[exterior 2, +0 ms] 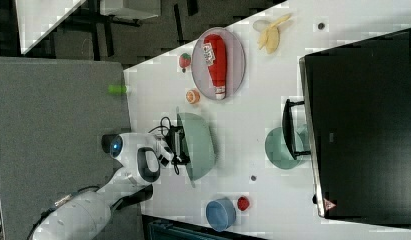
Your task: Drag strainer right to left.
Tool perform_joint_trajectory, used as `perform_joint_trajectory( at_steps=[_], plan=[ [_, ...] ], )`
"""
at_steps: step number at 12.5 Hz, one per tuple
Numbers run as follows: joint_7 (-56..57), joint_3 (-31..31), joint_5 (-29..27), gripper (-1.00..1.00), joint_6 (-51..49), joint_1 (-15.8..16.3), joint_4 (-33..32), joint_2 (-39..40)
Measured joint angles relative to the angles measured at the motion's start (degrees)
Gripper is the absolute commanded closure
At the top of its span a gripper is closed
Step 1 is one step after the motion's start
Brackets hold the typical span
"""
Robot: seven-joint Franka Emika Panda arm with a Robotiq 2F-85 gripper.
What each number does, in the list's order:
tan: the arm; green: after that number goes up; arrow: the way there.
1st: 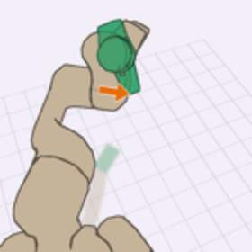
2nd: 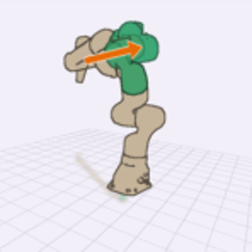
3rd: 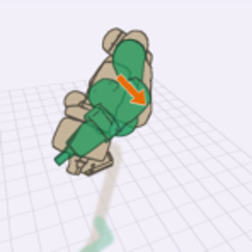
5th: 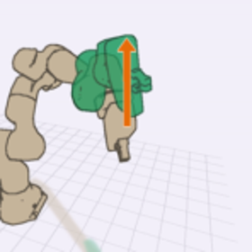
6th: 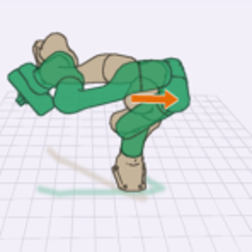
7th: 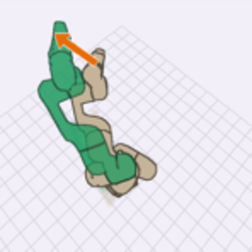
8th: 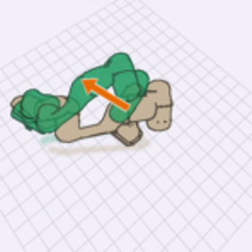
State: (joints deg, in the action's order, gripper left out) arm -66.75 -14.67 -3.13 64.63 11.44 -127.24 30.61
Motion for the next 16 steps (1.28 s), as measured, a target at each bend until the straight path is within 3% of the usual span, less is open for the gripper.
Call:
perform_joint_trajectory(
  at_steps=[3,16],
  plan=[
    [-1.68,1.04,1.70,-1.00,-0.78,2.89,2.80,0.62],
    [-11.64,0.53,2.42,-1.00,-1.06,10.15,15.72,7.58]
  ],
)
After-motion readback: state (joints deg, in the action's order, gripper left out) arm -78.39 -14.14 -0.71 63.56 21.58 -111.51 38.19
